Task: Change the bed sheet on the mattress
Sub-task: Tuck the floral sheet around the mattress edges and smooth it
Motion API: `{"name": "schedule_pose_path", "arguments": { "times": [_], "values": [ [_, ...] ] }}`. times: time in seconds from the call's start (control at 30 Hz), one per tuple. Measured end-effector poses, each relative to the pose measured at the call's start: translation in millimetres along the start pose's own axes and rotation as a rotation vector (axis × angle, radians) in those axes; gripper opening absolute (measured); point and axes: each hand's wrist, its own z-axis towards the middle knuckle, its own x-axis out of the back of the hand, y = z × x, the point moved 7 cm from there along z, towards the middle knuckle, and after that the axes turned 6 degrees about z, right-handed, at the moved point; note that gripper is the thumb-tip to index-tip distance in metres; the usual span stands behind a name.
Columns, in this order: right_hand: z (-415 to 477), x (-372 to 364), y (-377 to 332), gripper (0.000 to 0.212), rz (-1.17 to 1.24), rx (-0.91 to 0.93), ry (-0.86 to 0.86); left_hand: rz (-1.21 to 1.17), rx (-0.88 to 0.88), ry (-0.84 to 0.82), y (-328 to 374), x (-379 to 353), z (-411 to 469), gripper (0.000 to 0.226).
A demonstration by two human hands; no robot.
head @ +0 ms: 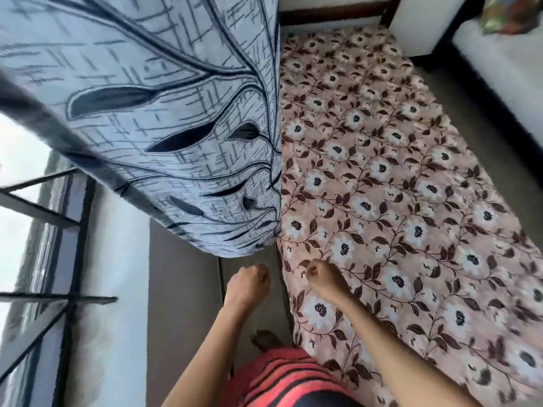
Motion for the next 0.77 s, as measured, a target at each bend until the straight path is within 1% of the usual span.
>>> {"name": "schedule_pose_path", "arguments": {
  "times": [0.07,0.23,0.3,0.37,0.43,0.57,0.7,0.77],
  "values": [
    [-0.7,-2.1,-1.9,0.011,0.009,-0.022,0.017,0.004,-0.019,-0.005,-8.7,3.1,2.4,0.021],
    [3.0,-11.1,-21.1,0.009,0.024,-0.068,0.037,-0.057,-0.061,0.063,-32.6,11.9,0.8,0.019],
    [-1.2,-19.0,-25.0,0.010,0.036,-0.088,0.050,-0.075,-0.067,0.057,-43.7,3.9,2.8,0.020],
    [-6.4,-25.1,-23.5,0.011,0.047,-0.091,0.074,-0.070,-0.069,0.014,-49.6,-11.2,5.3,0.018],
    [-11.1,-33.6,-12.2,0.012,0.036,-0.098,0.099,-0.049,-0.095,-0.042,-48.7,-30.6,8.9,0.018],
    [-27.9,-64.2,33.2,0.012,-0.012,-0.162,0.085,0.035,-0.169,-0.168,-32.5,-82.1,9.1,0.023],
    [-43.0,-100.6,83.9,0.014,-0.017,-0.287,0.091,0.105,-0.251,-0.209,-18.5,-126.7,2.9,0.023],
    [-41.2,-118.1,107.5,0.018,-0.016,-0.302,0.082,0.141,-0.266,-0.223,-13.4,-150.6,3.7,0.022]
  ]
}}
